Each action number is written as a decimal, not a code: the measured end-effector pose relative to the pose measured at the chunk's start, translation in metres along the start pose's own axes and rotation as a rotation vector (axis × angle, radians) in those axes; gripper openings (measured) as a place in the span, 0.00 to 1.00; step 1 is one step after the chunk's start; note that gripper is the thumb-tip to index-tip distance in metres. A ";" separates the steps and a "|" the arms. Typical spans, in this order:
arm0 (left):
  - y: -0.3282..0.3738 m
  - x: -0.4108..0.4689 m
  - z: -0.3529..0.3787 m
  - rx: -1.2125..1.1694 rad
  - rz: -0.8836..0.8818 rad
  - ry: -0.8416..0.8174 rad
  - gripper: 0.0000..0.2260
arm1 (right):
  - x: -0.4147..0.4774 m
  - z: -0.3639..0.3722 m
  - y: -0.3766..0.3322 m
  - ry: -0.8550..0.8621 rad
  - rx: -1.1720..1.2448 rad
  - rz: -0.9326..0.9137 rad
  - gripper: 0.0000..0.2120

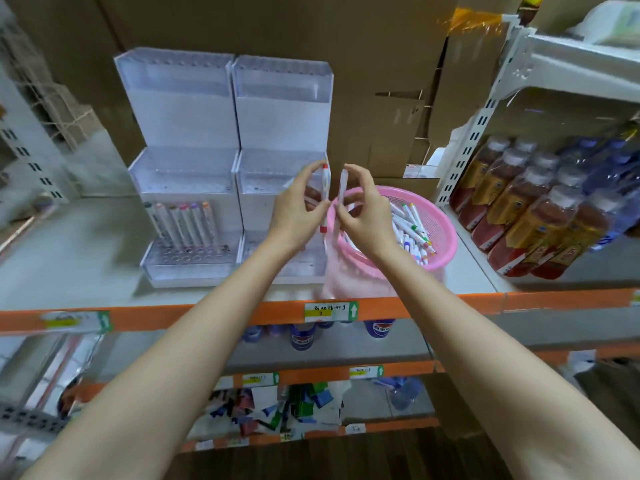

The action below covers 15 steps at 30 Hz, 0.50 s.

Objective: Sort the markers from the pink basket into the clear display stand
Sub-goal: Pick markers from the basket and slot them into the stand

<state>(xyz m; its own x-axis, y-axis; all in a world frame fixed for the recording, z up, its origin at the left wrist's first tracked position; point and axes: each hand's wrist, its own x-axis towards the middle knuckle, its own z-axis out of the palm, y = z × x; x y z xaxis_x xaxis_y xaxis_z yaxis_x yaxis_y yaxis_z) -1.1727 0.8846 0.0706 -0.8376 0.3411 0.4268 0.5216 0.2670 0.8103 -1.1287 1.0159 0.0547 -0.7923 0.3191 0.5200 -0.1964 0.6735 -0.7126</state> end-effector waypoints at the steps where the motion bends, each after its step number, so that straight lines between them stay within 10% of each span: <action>1: -0.002 -0.003 -0.010 0.010 0.004 0.010 0.26 | -0.001 0.007 -0.006 -0.009 0.003 -0.007 0.26; 15: -0.064 -0.033 -0.152 0.030 -0.009 0.093 0.24 | -0.015 0.116 -0.094 -0.056 0.002 0.009 0.26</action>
<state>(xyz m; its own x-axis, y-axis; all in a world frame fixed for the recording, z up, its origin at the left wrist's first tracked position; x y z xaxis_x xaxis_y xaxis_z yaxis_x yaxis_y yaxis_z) -1.2033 0.7197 0.0660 -0.8532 0.2537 0.4557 0.5171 0.2974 0.8026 -1.1649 0.8705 0.0593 -0.8253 0.2870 0.4864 -0.1905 0.6692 -0.7182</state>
